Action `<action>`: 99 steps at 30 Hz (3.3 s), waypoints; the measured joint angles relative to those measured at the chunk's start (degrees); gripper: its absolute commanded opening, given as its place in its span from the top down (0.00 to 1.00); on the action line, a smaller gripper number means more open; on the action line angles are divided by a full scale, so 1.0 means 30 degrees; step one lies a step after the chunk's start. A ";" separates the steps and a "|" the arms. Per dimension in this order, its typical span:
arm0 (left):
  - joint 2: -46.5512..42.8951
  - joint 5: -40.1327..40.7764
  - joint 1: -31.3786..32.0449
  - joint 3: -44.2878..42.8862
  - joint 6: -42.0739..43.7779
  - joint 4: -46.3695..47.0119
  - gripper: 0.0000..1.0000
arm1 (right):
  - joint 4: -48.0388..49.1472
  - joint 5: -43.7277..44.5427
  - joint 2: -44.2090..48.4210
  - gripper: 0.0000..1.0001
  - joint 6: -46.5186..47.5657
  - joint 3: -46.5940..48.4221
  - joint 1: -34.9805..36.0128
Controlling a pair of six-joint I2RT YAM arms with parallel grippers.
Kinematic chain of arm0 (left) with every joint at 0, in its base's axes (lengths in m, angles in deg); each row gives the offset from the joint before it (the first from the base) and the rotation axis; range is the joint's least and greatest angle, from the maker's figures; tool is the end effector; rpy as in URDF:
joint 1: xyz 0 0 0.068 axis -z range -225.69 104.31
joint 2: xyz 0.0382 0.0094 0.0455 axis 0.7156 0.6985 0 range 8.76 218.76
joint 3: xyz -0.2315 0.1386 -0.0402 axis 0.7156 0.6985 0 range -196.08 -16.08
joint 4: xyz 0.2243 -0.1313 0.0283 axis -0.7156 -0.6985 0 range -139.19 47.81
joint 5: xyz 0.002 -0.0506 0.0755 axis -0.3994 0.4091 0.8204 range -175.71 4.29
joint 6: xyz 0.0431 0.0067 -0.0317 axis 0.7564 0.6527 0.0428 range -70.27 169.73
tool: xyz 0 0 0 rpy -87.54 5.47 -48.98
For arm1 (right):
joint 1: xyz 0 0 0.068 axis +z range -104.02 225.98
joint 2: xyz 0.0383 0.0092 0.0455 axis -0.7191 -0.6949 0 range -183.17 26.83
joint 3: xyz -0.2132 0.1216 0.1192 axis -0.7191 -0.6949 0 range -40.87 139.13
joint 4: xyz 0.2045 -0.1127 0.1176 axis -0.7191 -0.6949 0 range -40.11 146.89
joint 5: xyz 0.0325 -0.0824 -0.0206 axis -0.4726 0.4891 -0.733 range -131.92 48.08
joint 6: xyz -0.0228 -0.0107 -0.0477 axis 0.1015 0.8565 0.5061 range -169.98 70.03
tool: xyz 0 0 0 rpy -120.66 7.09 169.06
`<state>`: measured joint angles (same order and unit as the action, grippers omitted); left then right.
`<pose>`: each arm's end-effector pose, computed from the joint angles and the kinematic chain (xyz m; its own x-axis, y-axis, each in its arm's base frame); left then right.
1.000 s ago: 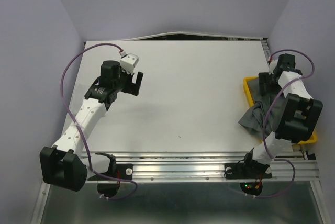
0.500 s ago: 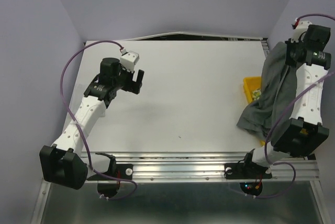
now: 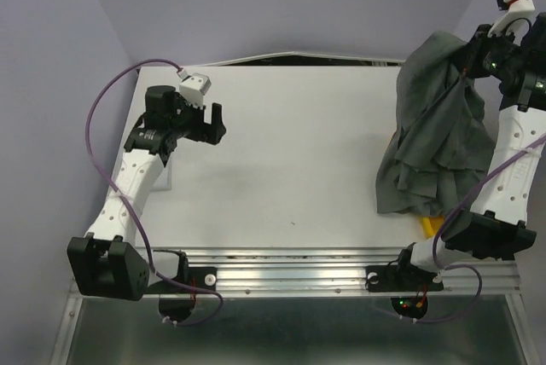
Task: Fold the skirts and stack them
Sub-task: Move the skirt to the center of the board, then flatten the skirt out
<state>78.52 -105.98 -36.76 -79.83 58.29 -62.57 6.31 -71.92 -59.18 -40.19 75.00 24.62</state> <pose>0.2695 -0.0549 0.3474 -0.3669 0.1991 -0.9087 0.5125 0.8585 -0.0188 0.2695 -0.0863 0.5138 -0.3044 -0.0390 -0.9518 -0.1742 0.9846 0.0154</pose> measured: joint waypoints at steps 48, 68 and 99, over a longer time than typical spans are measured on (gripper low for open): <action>-0.0066 -0.0903 0.3796 0.2718 0.8182 -0.1647 0.12 | 0.4488 -0.2885 0.4102 0.23 0.2171 -1.9635 1.2131; 0.0758 -0.4240 0.1639 0.3286 0.3089 -0.0969 0.11 | 0.8007 0.0947 -0.1406 0.41 0.8466 -1.7158 1.7901; -0.0590 -0.2914 0.1523 0.5071 0.1093 0.0350 0.04 | 1.0178 0.1362 -0.1996 0.99 -0.0947 -1.0418 1.5504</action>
<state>76.75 -114.72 -32.19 -64.61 61.56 -61.52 36.84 -67.84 -65.17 -43.04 43.75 71.13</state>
